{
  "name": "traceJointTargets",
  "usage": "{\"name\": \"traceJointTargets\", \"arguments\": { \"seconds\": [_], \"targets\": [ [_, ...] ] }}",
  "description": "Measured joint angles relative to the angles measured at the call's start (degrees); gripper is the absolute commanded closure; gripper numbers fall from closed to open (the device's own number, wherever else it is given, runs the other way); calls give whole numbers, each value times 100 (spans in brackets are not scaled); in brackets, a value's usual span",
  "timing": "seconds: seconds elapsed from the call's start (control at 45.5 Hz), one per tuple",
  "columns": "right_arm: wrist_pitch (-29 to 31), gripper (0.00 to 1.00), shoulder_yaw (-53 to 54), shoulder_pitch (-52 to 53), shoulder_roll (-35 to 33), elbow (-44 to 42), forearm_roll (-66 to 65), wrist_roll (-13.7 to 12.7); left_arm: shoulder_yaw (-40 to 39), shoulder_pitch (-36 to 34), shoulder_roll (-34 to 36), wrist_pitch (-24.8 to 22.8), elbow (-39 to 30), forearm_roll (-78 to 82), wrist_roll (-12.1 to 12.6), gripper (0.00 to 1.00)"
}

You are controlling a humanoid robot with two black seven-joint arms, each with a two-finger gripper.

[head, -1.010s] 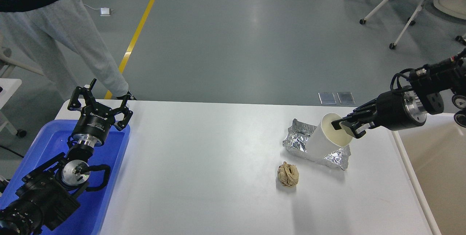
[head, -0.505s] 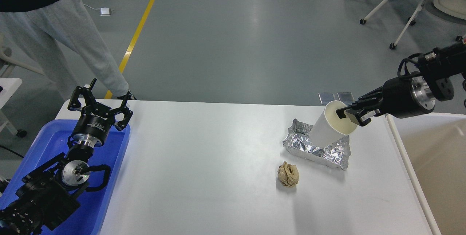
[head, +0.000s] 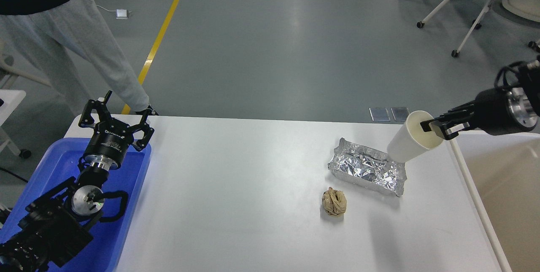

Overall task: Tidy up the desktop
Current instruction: 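Lift the cup and carry it with the right gripper to the white bin, then release the cup into the white bin with the right gripper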

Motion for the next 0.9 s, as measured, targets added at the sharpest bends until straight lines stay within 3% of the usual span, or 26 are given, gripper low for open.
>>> {"name": "traceJointTargets", "arguments": {
  "seconds": [0.505, 0.9],
  "targets": [
    [-465, 100, 650, -1743, -397, -1875, 572, 147, 0, 0, 0, 0, 0, 1, 0, 0],
    [-661, 100, 1469, -3518, -36, -3671, 1369, 225, 0, 0, 0, 0, 0, 1, 0, 0]
  ]
}}
